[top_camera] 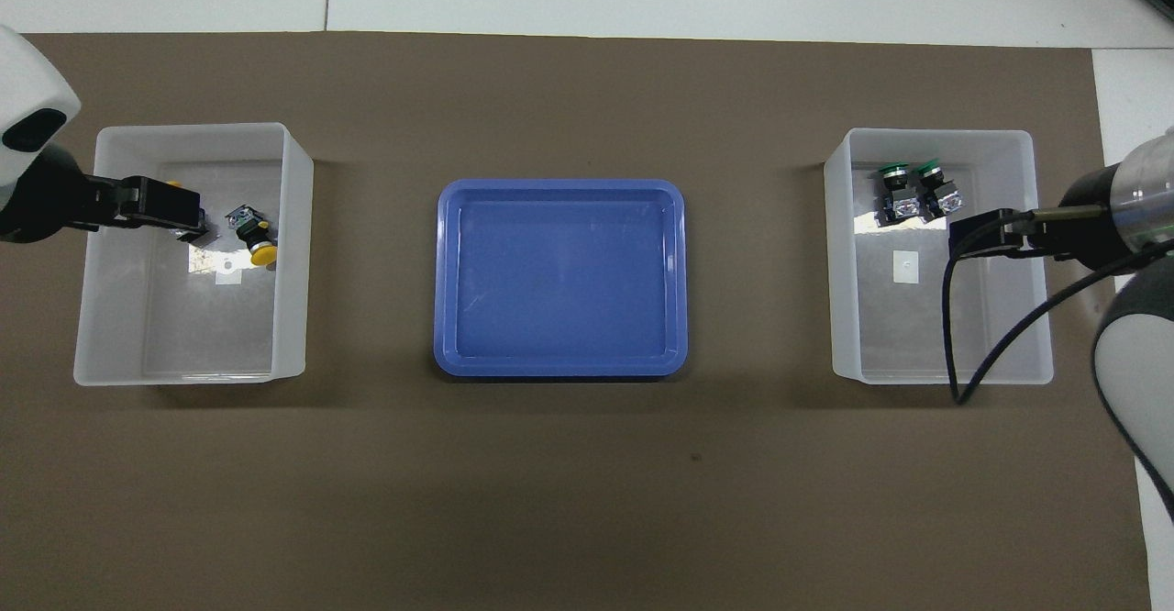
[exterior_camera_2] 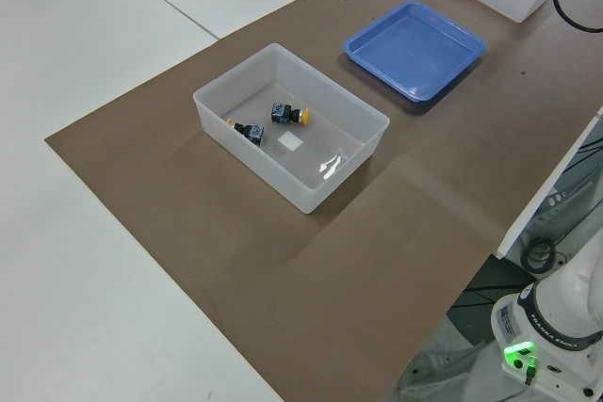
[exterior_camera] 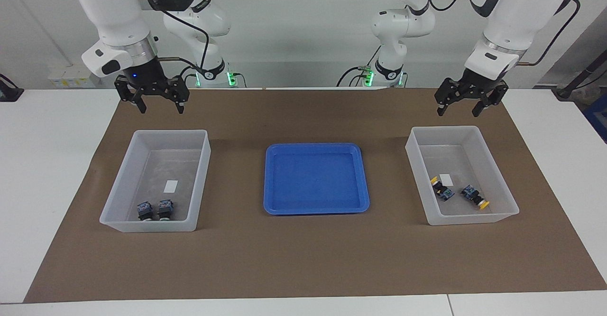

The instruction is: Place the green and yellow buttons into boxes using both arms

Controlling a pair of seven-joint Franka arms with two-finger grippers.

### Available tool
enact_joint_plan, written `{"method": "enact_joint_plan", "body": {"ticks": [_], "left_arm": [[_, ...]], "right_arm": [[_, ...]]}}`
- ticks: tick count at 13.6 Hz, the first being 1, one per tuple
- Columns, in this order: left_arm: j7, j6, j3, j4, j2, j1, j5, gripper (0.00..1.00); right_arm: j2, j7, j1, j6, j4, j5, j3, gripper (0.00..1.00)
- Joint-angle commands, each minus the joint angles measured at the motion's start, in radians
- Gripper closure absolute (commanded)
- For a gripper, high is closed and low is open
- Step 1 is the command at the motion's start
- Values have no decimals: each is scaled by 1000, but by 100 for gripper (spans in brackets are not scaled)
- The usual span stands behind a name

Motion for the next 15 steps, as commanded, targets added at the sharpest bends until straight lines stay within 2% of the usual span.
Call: {"method": "enact_joint_plan", "body": {"ticks": [1, 15], "left_arm": [[7, 6, 2, -41, -35, 2, -15, 0], [-48, -36, 5, -44, -41, 25, -5, 0]], "right_arm": [[-6, 18, 42, -39, 11, 10, -60, 0], [-6, 7, 13, -69, 11, 20, -62, 0]]}}
